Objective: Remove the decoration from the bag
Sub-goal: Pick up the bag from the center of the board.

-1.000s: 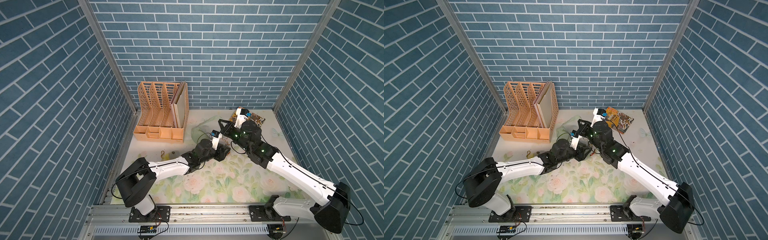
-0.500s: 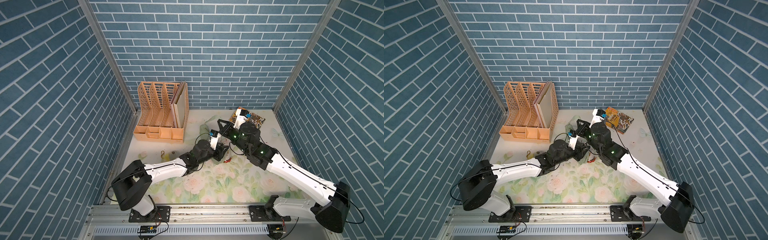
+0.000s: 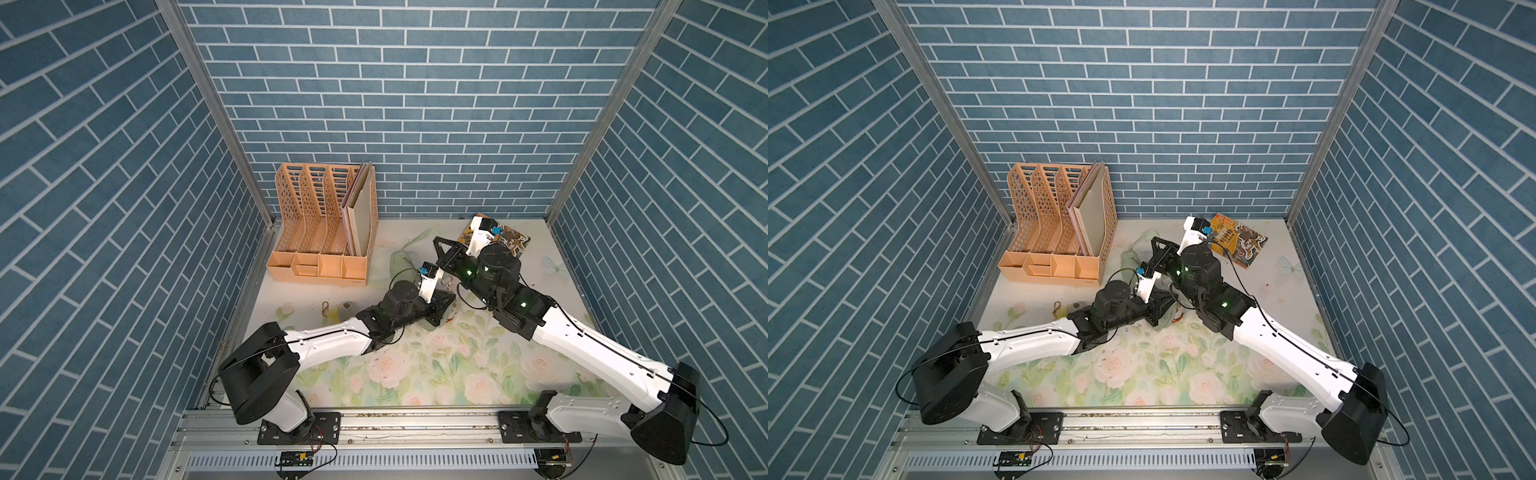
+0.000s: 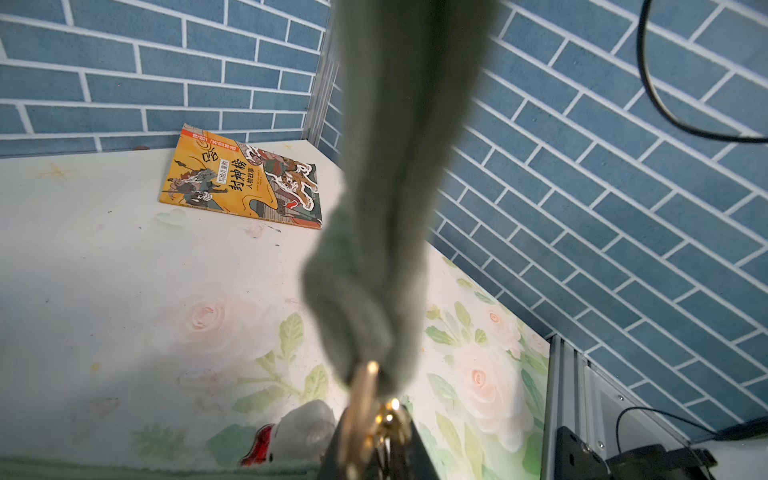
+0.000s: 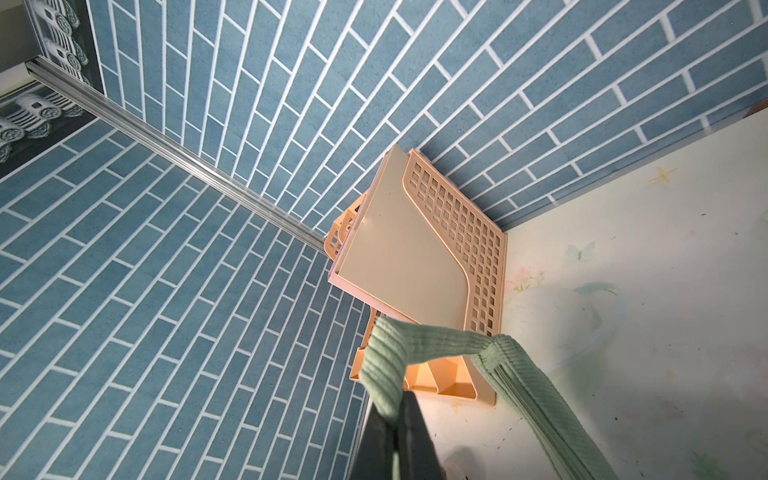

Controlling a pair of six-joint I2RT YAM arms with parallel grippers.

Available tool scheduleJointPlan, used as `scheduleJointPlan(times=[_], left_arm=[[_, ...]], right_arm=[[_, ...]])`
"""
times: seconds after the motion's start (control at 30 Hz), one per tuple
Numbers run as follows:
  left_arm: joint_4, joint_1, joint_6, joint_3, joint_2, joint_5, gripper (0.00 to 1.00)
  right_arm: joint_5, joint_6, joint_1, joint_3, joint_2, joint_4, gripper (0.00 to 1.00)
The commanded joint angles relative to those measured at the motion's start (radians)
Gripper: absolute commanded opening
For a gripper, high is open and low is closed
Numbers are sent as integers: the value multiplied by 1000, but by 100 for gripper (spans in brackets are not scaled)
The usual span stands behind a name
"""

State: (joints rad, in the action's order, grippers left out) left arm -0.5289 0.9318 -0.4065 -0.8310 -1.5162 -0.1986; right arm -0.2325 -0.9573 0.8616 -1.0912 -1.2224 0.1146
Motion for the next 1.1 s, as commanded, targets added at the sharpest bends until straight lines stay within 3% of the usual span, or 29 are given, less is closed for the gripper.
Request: scheduleJointPlan(times=[0.0,0.2,0.4,0.6,0.77,0.9,1.07], left_arm=[[30,4,26,25,37,-26,11],[37,-26,53,18,53,-92,5],[4,-131,56,48,70,-329,2],[5,-212,70,47,72,-577,1],[93,-256,137,11,80,-655,1],[173,-309,198,-28,87,-704,0],[227,-349,267,-66,93,-750,0]], right_arm=[[-2,-14,9,-45,-10,53,0],[23,28,10,-39,-17,47,0],[148,125,-36,-22,-20,0,0],[441,150,-192,5,-39,-58,24],[609,231,-273,21,-33,-84,43],[737,295,-349,77,-2,-75,48],[836,456,-378,227,53,2,43]])
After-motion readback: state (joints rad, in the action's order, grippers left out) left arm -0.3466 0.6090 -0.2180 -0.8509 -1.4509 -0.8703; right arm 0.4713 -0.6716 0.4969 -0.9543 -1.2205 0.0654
